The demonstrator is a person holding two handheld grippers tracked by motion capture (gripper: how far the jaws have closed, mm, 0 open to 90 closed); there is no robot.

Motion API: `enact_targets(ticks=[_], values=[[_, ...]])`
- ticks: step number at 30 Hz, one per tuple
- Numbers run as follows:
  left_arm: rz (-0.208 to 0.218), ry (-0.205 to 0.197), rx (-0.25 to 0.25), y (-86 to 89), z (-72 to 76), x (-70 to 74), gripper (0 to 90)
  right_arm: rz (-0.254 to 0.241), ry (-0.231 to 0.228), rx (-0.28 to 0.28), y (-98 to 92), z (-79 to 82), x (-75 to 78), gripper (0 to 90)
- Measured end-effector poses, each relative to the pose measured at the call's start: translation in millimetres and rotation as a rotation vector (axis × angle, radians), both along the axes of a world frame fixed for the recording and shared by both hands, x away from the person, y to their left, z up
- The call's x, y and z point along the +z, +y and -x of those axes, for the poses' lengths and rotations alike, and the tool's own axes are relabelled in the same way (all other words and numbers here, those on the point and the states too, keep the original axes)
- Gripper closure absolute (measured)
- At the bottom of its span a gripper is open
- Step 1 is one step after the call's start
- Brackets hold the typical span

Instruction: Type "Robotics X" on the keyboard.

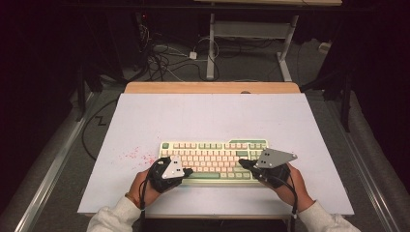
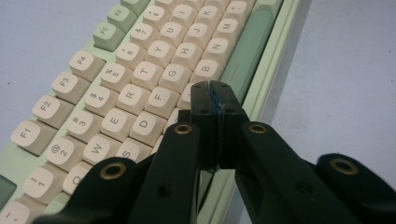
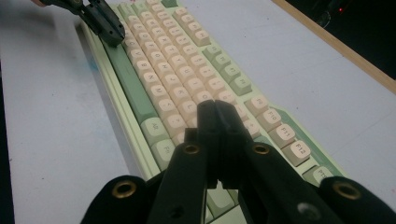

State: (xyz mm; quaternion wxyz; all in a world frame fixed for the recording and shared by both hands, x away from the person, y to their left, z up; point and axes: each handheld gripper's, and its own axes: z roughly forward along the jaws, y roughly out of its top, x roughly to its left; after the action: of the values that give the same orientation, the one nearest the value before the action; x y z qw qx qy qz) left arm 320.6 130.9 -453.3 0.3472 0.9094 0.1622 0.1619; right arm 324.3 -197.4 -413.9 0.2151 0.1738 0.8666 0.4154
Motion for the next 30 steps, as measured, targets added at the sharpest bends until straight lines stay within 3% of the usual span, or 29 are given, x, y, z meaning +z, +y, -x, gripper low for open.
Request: enact_targets(ticks=[9,11,13,15,18,30], values=[[-0.007,0.002,0.001,-2.2,-0.7,-2.6,82.6,0.002,0.001,0.001,0.2,0.0,-0.4,89.9],[-0.026,0.016,-0.008,-3.8,-1.3,-5.2,87.3,0.004,0.001,0.004,0.5,0.0,-0.7,90.0],[-0.003,0.028,-0.004,-3.0,-2.6,-5.4,87.5,0.007,0.003,0.005,1.1,-0.2,-1.3,90.0],[-0.012,0.006,0.008,-2.4,-2.1,-3.4,87.6,0.007,0.003,0.008,1.4,0.1,-1.4,89.9],[0.012,-0.013,0.011,0.1,-0.5,3.0,87.6,0.004,0.001,0.005,0.6,0.2,-0.6,90.0],[0.053,-0.033,0.036,10.9,-1.5,13.4,87.5,-0.001,-0.005,0.001,-1.0,0.0,1.1,89.9]])
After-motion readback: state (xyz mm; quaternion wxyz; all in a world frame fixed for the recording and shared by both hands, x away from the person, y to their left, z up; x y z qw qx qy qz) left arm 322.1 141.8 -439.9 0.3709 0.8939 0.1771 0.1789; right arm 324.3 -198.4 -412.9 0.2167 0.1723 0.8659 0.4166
